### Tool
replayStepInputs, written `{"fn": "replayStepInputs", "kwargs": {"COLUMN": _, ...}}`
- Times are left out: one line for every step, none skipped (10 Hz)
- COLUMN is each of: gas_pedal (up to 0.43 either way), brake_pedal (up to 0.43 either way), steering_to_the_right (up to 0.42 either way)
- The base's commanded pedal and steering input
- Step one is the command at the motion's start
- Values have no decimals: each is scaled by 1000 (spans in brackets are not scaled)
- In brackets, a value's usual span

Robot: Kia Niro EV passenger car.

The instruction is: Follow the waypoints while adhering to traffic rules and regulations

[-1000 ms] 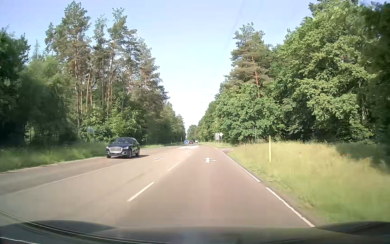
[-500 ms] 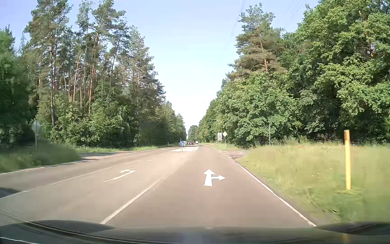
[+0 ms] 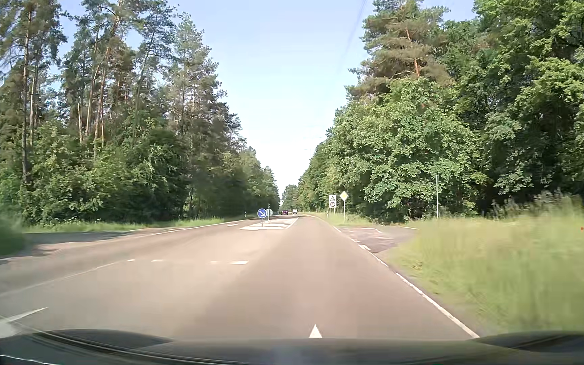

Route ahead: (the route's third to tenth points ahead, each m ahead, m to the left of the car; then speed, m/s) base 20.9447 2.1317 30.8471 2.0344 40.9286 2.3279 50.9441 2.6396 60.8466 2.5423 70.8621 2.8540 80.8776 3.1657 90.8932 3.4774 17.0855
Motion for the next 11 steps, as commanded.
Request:
{"fn": "replayStepInputs", "kwargs": {"gas_pedal": 98, "brake_pedal": 30, "steering_to_the_right": -1}}
{"fn": "replayStepInputs", "kwargs": {"gas_pedal": 98, "brake_pedal": 30, "steering_to_the_right": -2}}
{"fn": "replayStepInputs", "kwargs": {"gas_pedal": 98, "brake_pedal": 30, "steering_to_the_right": -1}}
{"fn": "replayStepInputs", "kwargs": {"gas_pedal": 98, "brake_pedal": 30, "steering_to_the_right": -2}}
{"fn": "replayStepInputs", "kwargs": {"gas_pedal": 98, "brake_pedal": 30, "steering_to_the_right": -2}}
{"fn": "replayStepInputs", "kwargs": {"gas_pedal": 98, "brake_pedal": 30, "steering_to_the_right": -2}}
{"fn": "replayStepInputs", "kwargs": {"gas_pedal": 98, "brake_pedal": 30, "steering_to_the_right": -1}}
{"fn": "replayStepInputs", "kwargs": {"gas_pedal": 98, "brake_pedal": 30, "steering_to_the_right": -1}}
{"fn": "replayStepInputs", "kwargs": {"gas_pedal": 98, "brake_pedal": 30, "steering_to_the_right": -1}}
{"fn": "replayStepInputs", "kwargs": {"gas_pedal": 98, "brake_pedal": 30, "steering_to_the_right": -1}}
{"fn": "replayStepInputs", "kwargs": {"gas_pedal": 98, "brake_pedal": 30, "steering_to_the_right": -2}}
